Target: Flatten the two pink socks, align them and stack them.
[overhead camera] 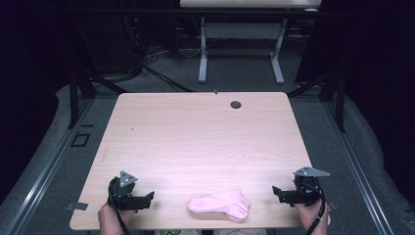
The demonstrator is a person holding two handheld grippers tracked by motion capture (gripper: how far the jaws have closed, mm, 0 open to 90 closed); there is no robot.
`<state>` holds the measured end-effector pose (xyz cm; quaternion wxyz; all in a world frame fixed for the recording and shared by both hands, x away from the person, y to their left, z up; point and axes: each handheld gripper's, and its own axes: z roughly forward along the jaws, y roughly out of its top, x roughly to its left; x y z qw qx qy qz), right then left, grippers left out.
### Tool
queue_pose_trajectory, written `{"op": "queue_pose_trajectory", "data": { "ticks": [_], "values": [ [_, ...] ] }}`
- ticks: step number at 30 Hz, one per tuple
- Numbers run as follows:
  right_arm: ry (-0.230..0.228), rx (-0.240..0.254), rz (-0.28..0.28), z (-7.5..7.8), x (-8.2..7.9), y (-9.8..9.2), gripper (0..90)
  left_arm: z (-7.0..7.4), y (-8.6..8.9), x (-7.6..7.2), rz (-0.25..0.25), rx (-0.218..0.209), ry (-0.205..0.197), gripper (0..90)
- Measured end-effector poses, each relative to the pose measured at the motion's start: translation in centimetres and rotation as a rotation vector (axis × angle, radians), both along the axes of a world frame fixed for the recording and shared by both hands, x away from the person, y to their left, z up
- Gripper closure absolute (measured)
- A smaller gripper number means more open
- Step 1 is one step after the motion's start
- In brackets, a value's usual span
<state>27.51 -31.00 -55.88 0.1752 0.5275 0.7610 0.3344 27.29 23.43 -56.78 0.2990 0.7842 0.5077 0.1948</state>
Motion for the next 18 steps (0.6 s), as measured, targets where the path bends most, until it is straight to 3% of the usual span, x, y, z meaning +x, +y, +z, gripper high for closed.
{"op": "queue_pose_trajectory", "data": {
  "ticks": [7,12,18],
  "values": [
    [0.021,-0.025,-0.042,-2.1,0.4,-1.2,0.0,-1.8,0.9,0.7,0.039,0.014,-0.006,0.2],
    [-0.010,-0.062,-0.052,-2.8,0.3,-1.3,0.0,-2.5,1.4,0.8,0.058,-0.028,-0.057,0.0],
    [-0.046,-0.068,-0.068,-3.1,0.1,-1.2,0.0,-2.5,1.7,1.3,0.049,-0.027,-0.055,0.0]
  ]
}}
